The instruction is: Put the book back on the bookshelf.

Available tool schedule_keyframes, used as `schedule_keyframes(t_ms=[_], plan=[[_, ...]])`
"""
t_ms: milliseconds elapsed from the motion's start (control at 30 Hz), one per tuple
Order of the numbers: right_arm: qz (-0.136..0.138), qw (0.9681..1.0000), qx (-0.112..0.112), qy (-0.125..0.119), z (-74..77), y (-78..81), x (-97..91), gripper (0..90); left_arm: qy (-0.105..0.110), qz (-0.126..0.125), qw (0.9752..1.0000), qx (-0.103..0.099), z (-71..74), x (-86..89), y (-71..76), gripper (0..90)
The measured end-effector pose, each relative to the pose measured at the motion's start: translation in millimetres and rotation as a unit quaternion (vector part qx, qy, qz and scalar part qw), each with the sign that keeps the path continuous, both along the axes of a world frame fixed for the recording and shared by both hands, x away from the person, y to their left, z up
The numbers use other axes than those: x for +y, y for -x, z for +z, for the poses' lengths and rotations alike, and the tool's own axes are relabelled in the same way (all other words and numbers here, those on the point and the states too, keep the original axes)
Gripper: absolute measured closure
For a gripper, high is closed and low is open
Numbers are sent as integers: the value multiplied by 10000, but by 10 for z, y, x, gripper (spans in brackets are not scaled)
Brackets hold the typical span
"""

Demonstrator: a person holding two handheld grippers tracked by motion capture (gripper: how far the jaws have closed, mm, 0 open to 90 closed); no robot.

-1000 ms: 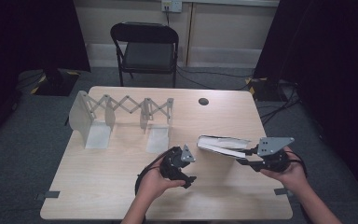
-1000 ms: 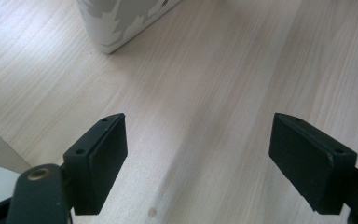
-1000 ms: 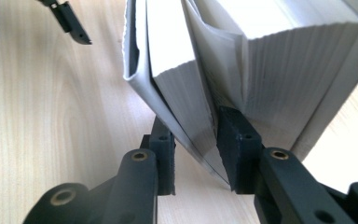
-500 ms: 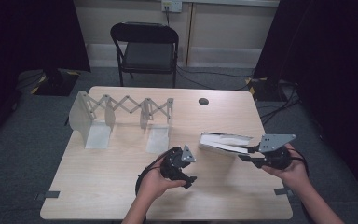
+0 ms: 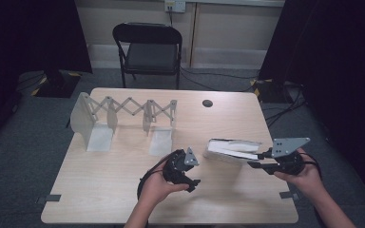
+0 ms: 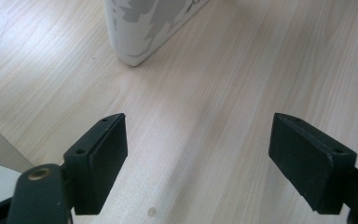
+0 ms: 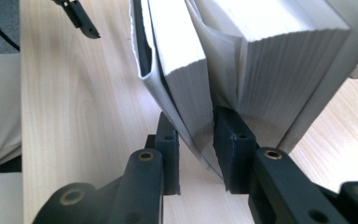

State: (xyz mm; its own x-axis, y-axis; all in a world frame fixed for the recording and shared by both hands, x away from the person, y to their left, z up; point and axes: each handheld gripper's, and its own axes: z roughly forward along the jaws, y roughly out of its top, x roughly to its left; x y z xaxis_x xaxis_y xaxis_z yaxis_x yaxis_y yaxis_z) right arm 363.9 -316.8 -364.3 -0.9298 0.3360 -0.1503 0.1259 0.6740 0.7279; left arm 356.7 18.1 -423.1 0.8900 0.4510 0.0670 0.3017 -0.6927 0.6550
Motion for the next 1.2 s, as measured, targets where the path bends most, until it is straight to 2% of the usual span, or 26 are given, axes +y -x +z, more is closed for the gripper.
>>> schedule_keyframes(t_ms=[233,300,400,533,800,1200], plan=[[48,10000,17,60,24,-8,-58,733,-15,24,10000,7,18,-16,-8,200],[23,9997,12,262,57,-22,-59,737,-38,22,10000,12,17,-27,-22,200],[15,9992,15,407,84,-28,-42,739,-38,16,10000,32,10,-42,-30,200],[-108,9988,82,465,114,-58,-38,741,-78,-11,10000,37,6,-52,-36,201],[-95,9975,187,681,175,-119,-8,743,-96,-21,9999,65,-5,-68,-70,202],[-184,9965,325,744,212,-177,1,743,-114,8,9999,46,52,-68,-115,201]])
